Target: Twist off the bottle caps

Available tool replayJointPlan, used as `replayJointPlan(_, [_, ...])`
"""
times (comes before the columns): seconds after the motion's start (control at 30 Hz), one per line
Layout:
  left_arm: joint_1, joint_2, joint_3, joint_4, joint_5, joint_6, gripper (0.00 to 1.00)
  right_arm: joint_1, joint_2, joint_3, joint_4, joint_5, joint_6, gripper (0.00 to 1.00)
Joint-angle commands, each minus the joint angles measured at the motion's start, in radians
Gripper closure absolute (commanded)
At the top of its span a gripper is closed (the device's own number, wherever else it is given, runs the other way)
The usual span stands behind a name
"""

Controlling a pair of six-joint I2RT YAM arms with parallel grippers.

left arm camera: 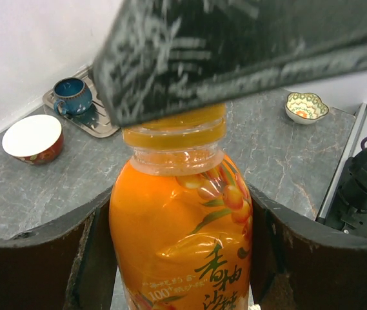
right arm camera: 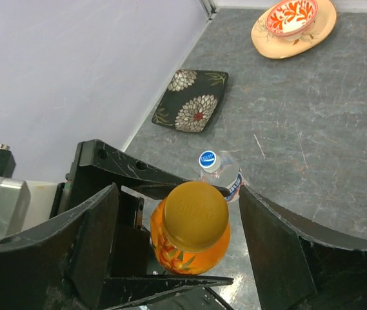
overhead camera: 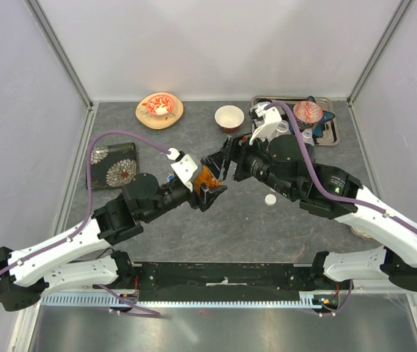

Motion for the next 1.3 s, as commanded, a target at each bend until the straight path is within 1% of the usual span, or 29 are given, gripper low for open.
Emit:
replayJointPlan(0.0, [-0.008,-0.025,-0.004,0.076,-0.035,0.047,0.74,0.002,0.011,-0.016,0.015,-0.029,0.007,0.19])
replayJointPlan(0.47, [-0.008,-0.039,-0.018,0.076,-0.035,0.044,0.74,0.002,-0.006,-0.056,0.047,-0.012,0.009,0.34])
replayJointPlan(0.6, [-0.008,-0.037,-0.021,0.076,-0.031,0.042,0.75,0.004,-0.013,-0.065,0.055,-0.007,0.01,0.42])
replayJointPlan(0.7, [-0.008,-0.039,-0.023,0.076,-0.024,0.041,0.75,0.004,-0.021,-0.077,0.064,-0.001,0.004,0.54])
replayJointPlan(0.8, [-0.01,-0.043,-0.026,0.076,-0.005,0.03,0.75,0.002,-0.033,-0.091,0.07,0.017,-0.008,0.75])
replayJointPlan(0.83, [-0.008,-0.045,-0.026,0.072,0.014,0.027,0.75,0.004,-0.035,-0.097,0.07,0.023,-0.016,0.93])
replayJointPlan(0.87, [-0.008,-0.05,-0.027,0.071,0.03,0.024,0.75,0.002,-0.039,-0.1,0.072,0.028,-0.02,1.0])
replayJointPlan(0.9, [-0.008,-0.053,-0.027,0.066,0.042,0.021,0.75,0.004,-0.049,-0.102,0.073,0.036,-0.039,1.0])
replayJointPlan(1.0, [-0.008,-0.063,-0.017,0.054,0.134,-0.001,0.77,0.004,-0.072,-0.112,0.092,-0.001,-0.109,1.0])
replayJointPlan(1.03, [-0.008,-0.068,-0.012,0.048,0.207,-0.001,0.78,0.002,-0.078,-0.117,0.105,-0.028,-0.132,1.0])
replayJointPlan(1.1, [-0.005,-0.073,0.008,0.048,0.293,-0.038,0.78,0.004,-0.105,-0.122,0.121,-0.082,-0.2,1.0])
replayJointPlan(1.13, [-0.004,-0.073,0.017,0.024,0.392,-0.047,0.78,0.002,-0.116,-0.126,0.134,-0.139,-0.226,1.0])
replayJointPlan(1.2, [0.009,-0.066,0.046,0.016,0.502,-0.084,0.78,0.002,-0.145,-0.129,0.151,-0.209,-0.269,1.0])
replayJointPlan(1.23, [0.015,-0.057,0.059,0.011,0.612,-0.099,0.78,0.002,-0.156,-0.129,0.164,-0.28,-0.305,1.0])
replayJointPlan(1.27, [0.022,-0.051,0.083,0.011,0.666,-0.134,0.78,0.004,-0.164,-0.128,0.168,-0.324,-0.321,1.0])
